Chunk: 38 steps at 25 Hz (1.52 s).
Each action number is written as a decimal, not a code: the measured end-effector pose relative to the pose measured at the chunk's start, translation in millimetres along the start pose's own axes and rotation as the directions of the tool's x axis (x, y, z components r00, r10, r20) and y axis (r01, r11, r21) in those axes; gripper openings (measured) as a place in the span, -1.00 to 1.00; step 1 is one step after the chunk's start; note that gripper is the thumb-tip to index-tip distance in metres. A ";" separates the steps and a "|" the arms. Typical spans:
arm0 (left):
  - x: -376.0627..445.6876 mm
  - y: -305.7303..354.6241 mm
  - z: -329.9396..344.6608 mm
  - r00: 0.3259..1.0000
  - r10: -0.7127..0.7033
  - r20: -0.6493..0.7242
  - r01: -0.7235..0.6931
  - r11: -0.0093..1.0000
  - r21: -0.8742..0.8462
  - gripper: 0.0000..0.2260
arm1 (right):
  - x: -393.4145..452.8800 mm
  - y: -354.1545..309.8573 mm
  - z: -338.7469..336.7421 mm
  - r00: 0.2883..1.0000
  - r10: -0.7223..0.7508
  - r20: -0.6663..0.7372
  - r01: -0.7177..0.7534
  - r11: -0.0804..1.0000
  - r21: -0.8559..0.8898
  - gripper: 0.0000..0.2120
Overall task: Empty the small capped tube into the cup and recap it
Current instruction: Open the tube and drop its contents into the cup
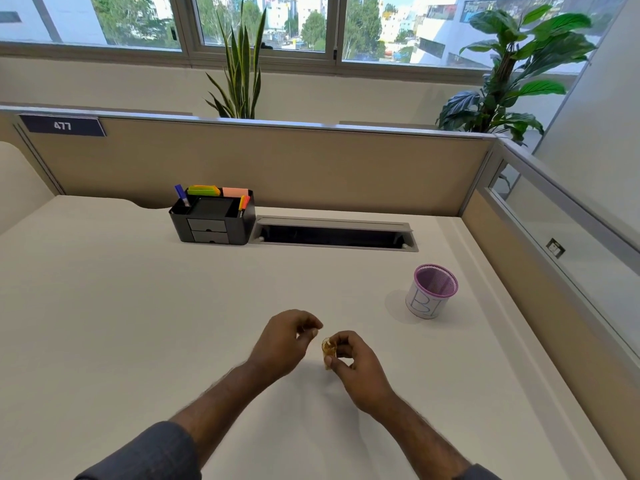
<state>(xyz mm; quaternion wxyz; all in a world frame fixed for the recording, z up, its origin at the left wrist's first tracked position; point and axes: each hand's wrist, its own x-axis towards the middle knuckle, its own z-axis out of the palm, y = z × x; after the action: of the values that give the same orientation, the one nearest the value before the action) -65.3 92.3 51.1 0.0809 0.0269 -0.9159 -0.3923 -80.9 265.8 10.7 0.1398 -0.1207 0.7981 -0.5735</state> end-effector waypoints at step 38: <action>-1.7 -14.8 -10.6 0.971 -0.072 0.230 0.022 0.977 0.212 -0.85 | -16.1 1.4 -5.3 0.999 -0.015 -0.037 0.016 0.999 0.041 -0.83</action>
<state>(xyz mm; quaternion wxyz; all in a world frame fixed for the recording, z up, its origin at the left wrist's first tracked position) -62.0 74.7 47.5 -0.0413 0.0100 -0.9540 -0.2968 -67.8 276.6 12.3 0.1234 -0.1135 0.7876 -0.5929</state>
